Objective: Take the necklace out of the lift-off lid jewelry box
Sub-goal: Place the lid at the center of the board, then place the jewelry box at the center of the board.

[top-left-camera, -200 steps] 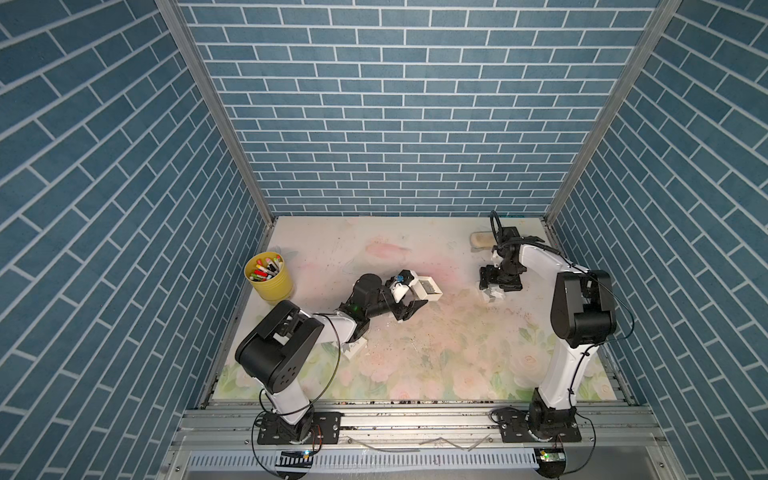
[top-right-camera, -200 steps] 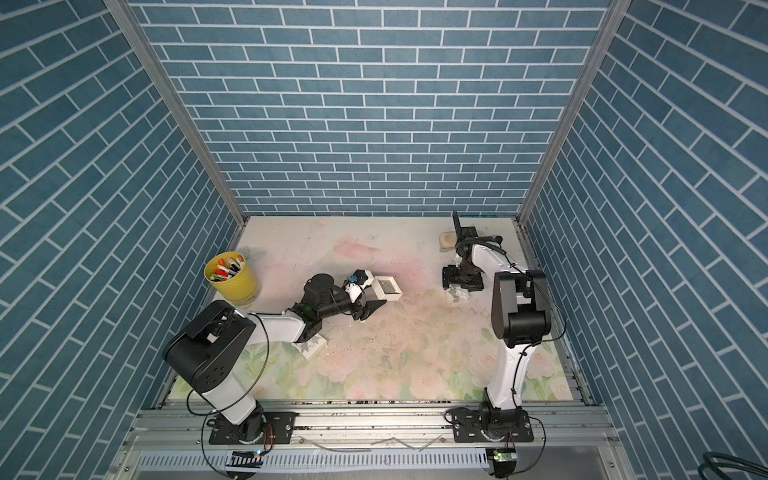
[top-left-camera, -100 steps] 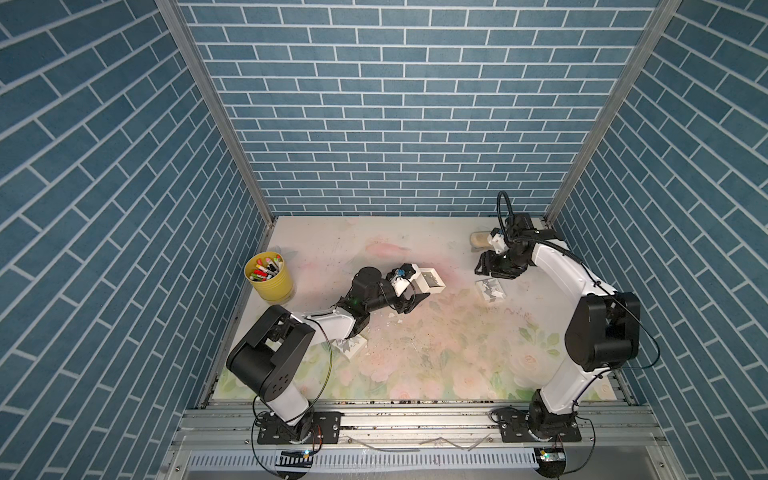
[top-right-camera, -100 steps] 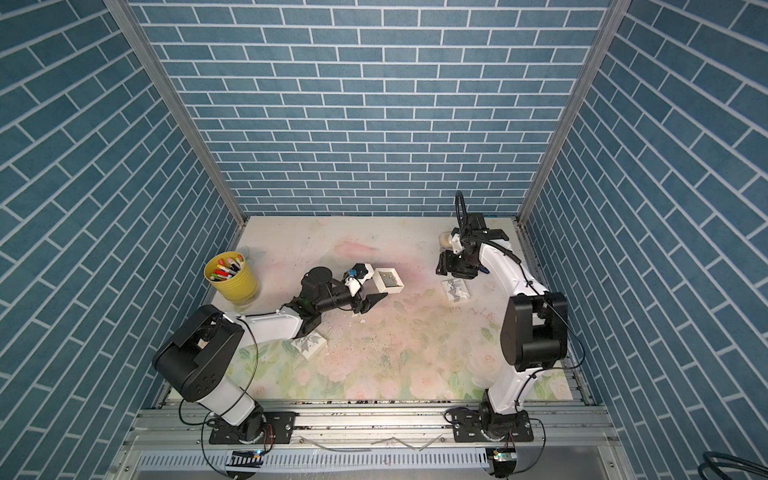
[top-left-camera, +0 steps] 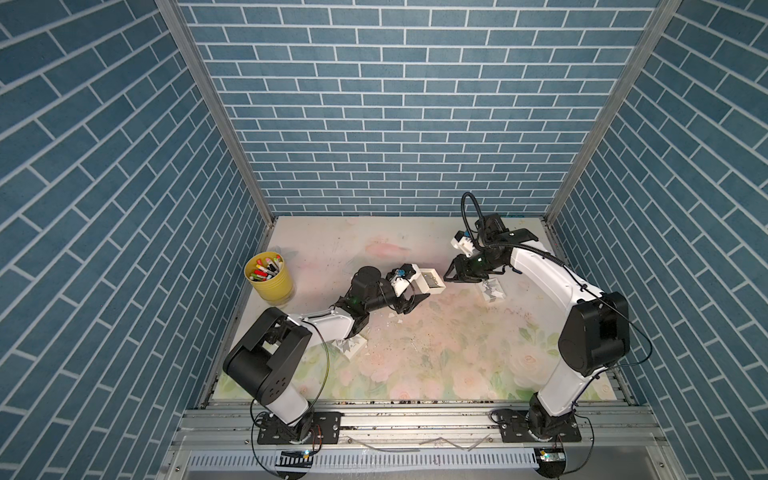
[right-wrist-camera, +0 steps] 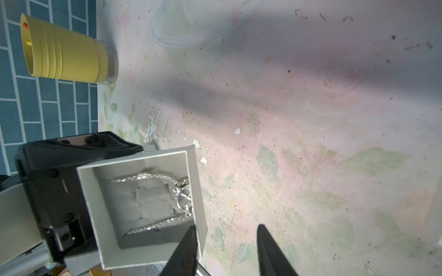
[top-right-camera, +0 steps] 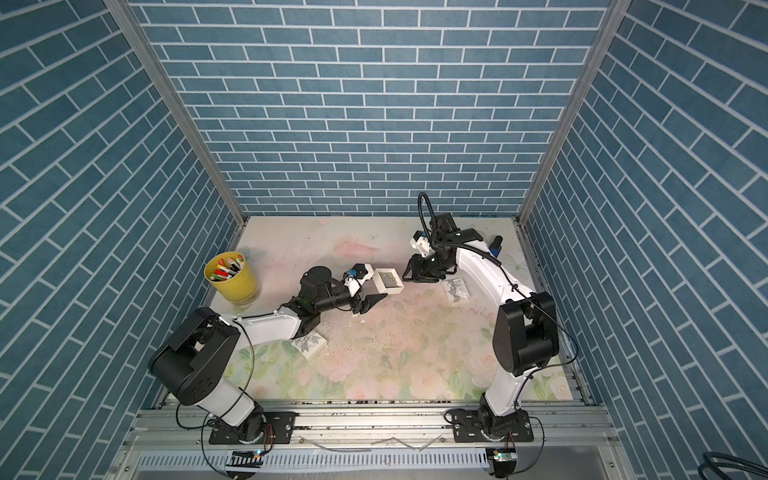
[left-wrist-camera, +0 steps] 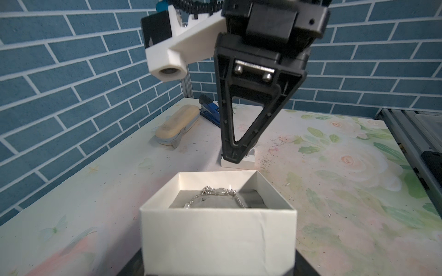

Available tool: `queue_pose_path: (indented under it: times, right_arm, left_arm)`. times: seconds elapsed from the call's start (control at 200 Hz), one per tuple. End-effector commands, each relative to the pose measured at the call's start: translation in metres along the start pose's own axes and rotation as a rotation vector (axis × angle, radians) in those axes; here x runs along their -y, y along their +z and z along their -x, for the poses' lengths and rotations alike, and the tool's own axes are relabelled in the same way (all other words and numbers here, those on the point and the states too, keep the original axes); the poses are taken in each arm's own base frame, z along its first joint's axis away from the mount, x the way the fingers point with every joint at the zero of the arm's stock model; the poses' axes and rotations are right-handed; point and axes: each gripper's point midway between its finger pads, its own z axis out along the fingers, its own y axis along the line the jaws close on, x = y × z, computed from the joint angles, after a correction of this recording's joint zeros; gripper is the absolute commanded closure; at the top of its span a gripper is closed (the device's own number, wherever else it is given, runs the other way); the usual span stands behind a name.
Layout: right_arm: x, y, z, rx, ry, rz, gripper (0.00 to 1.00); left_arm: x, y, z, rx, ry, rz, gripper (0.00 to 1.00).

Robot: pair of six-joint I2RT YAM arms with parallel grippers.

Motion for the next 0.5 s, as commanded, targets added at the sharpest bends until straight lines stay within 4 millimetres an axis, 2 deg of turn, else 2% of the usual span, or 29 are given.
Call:
queue_pose_path:
  times: [0.0,0.305,0.425,0.495]
  right_arm:
    - [-0.013,0.001,0.005,-0.012,0.002,0.045,0.59]
    - [-0.02,0.016,0.006,-0.04,0.008,0.069,0.55]
    - [-0.02,0.015,0.008,-0.036,0.008,0.063,0.55]
    - [-0.013,0.011,0.01,-0.018,0.004,0.006,0.55]
  left_arm:
    - [-0.001,-0.004,0.013,0.03,0.022,-0.003,0.48]
    - [0.0,-0.003,0.012,0.028,0.023,-0.007,0.48]
    - [0.0,-0.003,0.01,0.021,0.023,-0.007,0.48]
    - [0.0,-0.004,0.008,0.016,0.022,-0.003,0.48]
